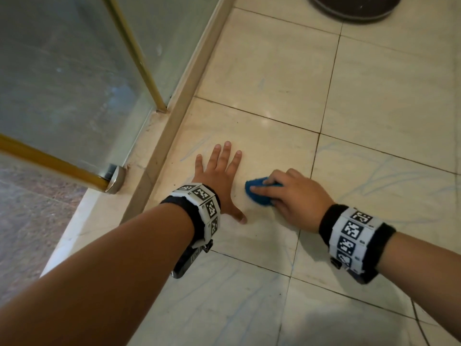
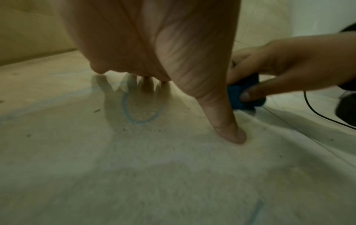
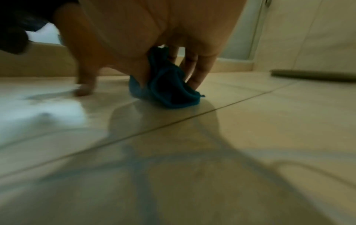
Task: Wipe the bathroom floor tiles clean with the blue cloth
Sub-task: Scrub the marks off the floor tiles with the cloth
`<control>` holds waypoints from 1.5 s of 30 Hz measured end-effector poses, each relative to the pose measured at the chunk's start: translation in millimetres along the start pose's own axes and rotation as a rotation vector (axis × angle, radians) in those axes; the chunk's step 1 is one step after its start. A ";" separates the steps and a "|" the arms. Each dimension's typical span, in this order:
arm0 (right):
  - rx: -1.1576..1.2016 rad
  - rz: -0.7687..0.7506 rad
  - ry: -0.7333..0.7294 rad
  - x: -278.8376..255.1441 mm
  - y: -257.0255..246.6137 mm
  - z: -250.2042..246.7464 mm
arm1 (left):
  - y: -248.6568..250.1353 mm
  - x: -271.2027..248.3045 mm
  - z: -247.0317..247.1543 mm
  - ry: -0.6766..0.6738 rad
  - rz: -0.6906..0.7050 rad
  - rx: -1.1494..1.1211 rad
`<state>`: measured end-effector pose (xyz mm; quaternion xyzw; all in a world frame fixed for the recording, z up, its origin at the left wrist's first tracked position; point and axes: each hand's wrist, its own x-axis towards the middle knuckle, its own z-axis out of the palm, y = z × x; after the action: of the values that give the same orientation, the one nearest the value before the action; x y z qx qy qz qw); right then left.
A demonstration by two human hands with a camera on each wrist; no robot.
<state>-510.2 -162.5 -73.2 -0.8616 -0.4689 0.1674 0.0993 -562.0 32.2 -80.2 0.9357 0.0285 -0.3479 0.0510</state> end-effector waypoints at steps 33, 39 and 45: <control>0.061 0.094 -0.019 -30.3 18.8 5.3 | 11.1 -24.7 12.4 0.024 0.081 -0.004; 0.014 0.221 0.034 -43.2 9.7 12.4 | 17.5 -27.5 14.1 -0.040 0.062 -0.021; 0.086 0.061 -0.045 -43.1 5.4 11.7 | 18.1 -26.6 16.6 -0.059 0.041 0.051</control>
<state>-532.3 -201.5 -77.4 -0.8664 -0.4367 0.2099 0.1205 -591.3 11.9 -73.9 0.9264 -0.0012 -0.3749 0.0349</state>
